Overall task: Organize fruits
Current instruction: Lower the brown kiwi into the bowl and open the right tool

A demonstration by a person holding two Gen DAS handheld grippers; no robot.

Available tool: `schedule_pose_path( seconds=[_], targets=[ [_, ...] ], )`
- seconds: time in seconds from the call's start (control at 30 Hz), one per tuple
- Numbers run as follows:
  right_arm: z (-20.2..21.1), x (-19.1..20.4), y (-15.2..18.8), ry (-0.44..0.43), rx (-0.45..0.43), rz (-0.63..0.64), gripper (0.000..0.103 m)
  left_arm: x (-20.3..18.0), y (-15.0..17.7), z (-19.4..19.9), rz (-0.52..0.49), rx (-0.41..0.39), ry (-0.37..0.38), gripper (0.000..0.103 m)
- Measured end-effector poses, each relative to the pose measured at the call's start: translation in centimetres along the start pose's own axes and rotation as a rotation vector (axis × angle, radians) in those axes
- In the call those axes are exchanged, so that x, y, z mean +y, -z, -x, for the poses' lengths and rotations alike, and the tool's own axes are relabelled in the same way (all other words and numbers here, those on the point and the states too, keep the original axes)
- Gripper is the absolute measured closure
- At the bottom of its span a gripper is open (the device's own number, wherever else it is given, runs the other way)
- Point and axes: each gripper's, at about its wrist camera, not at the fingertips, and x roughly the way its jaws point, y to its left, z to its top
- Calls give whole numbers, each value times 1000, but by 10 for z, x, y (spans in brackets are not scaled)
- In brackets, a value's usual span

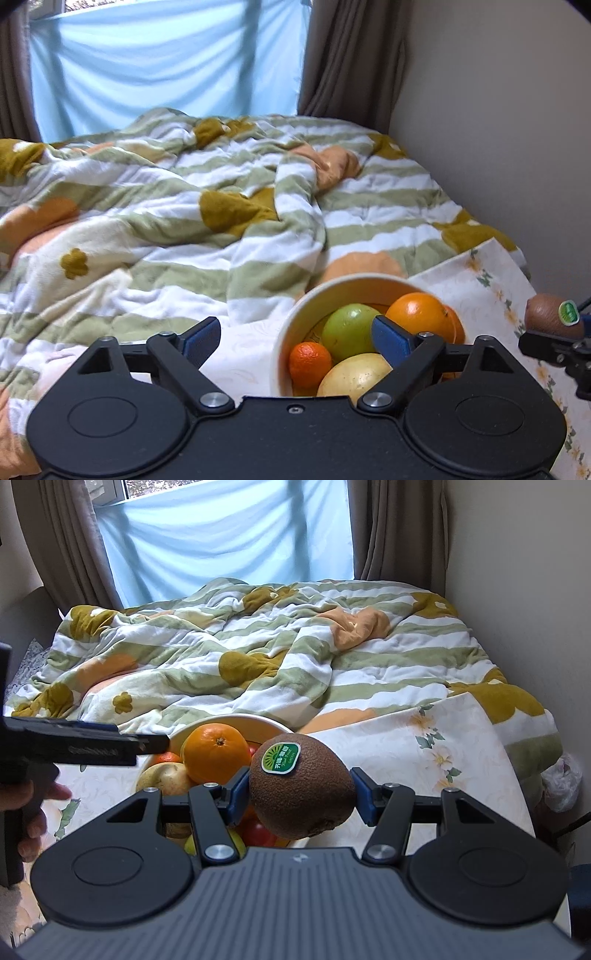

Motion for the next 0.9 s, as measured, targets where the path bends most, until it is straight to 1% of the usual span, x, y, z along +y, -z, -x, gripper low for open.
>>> schedule_pose_path(
  seconds=[0.13,0.23,0.33,0.53,0.7,0.9],
  targets=[
    [2,-2,1,-23,6,31,31,-4,0,28,2,-50,-46,11],
    [3,-3,1,-49,13,60,31,-8,5,48,10,-86,-84,8],
    [1,-1,1,-84,14,92,31,-10,10,65,38,-115,-115,5],
    [-13,6,6,-156,24,165,31,-8,29,85,98,-126,-175,4],
    [-32,8,16,-206,17,197,31,-8,46,84,153,-105,-232,4],
    [-49,5,26,-260,25,217,31,-17,64,85,174,-98,-273,4]
  ],
)
